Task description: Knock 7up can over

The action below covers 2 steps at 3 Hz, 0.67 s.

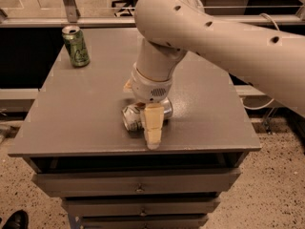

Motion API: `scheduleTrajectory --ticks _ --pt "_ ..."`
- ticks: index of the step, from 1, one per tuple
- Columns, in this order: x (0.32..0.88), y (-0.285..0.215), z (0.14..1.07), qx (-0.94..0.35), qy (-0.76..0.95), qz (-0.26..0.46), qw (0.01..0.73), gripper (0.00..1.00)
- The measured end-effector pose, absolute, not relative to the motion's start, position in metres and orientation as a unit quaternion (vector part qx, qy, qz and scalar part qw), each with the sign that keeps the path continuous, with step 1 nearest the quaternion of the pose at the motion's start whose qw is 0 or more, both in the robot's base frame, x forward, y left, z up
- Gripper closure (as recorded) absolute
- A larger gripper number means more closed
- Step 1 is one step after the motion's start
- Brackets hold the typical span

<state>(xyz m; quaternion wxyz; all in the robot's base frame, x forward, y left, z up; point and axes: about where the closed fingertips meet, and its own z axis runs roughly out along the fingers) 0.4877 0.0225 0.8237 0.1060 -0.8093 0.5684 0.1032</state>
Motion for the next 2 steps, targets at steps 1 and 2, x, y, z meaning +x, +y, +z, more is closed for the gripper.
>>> scheduleTrajectory --ticks 1,2 --pt "0.489 0.020 0.825 -0.807 0.572 0.104 0.108 0.00" --pt "0.503 -0.006 0.844 -0.775 0.607 0.115 0.134 0.00"
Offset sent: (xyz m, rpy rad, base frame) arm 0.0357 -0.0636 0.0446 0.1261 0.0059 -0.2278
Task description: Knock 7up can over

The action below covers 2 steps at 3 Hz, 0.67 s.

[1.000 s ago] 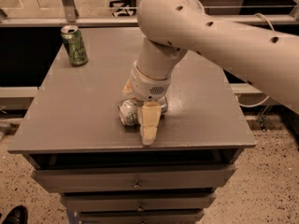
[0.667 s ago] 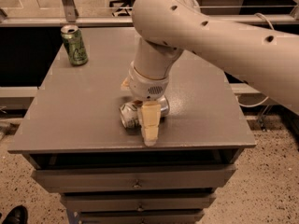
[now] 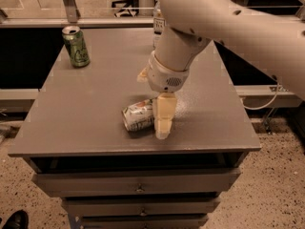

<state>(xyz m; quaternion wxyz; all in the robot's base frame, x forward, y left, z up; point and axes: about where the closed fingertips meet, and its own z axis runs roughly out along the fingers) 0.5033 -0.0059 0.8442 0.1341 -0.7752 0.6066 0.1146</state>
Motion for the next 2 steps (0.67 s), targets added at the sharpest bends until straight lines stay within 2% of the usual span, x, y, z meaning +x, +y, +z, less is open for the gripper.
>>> scheduleTrajectory --ticks 1,2 --pt "0.519 -0.043 0.869 -0.731 0.644 0.137 0.177 0.00" --pt "0.531 -0.095 0.903 -0.664 0.679 0.189 0.248 0.00"
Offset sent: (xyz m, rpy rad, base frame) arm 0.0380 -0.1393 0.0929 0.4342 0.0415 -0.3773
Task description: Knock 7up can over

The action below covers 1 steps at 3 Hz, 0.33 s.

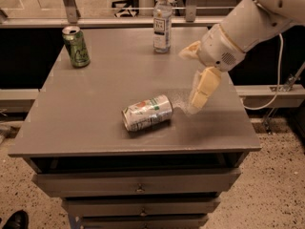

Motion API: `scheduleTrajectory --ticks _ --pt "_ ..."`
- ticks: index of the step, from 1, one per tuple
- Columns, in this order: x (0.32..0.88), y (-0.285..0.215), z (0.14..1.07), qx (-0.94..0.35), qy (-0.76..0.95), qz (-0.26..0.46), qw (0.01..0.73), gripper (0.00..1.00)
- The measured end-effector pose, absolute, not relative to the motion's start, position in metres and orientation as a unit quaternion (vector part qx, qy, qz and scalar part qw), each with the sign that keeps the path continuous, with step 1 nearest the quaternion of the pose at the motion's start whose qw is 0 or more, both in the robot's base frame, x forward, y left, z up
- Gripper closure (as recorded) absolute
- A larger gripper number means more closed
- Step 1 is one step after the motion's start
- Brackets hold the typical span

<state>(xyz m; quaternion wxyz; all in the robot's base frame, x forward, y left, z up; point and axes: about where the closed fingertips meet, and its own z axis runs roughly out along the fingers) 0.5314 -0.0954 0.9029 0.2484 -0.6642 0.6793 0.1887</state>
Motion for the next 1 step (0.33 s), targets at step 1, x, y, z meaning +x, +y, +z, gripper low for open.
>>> scheduleTrajectory --ticks 1 --pt "0.5310 -0.1333 0.9232 -0.610 0.695 0.235 0.299 0.00"
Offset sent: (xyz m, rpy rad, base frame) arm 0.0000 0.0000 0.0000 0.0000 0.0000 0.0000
